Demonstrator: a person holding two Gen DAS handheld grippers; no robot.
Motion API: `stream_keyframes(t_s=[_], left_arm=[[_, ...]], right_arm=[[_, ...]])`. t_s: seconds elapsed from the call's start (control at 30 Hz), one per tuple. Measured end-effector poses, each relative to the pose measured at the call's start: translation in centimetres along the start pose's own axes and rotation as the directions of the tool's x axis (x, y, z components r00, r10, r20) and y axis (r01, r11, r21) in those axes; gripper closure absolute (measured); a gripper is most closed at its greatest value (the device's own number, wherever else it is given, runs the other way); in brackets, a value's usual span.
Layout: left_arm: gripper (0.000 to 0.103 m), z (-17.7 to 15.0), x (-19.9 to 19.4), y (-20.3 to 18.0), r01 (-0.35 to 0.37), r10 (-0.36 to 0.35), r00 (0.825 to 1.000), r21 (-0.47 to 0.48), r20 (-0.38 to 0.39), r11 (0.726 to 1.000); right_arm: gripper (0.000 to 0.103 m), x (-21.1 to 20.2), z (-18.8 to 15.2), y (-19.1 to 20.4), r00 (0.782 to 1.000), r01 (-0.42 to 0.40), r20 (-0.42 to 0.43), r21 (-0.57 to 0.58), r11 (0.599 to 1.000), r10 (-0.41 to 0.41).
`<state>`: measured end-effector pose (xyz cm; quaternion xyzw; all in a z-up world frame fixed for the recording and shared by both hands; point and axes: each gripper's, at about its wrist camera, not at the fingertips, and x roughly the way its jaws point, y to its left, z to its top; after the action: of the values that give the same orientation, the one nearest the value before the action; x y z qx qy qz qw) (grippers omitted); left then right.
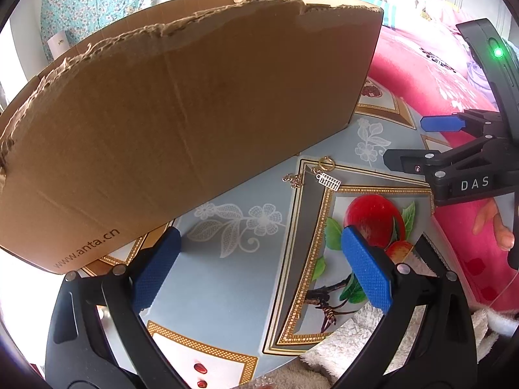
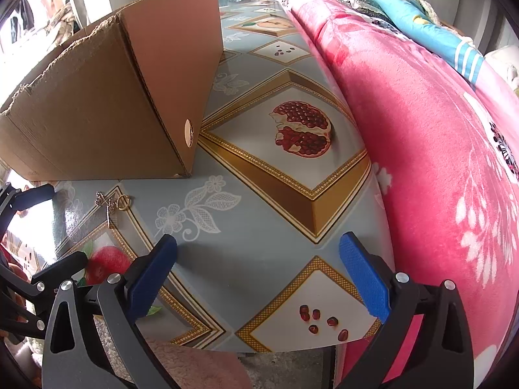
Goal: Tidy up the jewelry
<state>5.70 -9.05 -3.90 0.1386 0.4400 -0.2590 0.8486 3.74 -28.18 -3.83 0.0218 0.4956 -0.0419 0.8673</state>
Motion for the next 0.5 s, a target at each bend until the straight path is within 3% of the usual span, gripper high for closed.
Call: stream_keyframes(t_s=[0.5], left_arm=[[0.007, -0.13, -0.14, 0.09, 0.003, -0.003, 1.000, 0.001, 0.004, 1.000]], right_arm=[[0.006, -0.22, -0.19, 0.10, 1.000, 0.000, 0.024, -0.001, 1.000, 0.000]])
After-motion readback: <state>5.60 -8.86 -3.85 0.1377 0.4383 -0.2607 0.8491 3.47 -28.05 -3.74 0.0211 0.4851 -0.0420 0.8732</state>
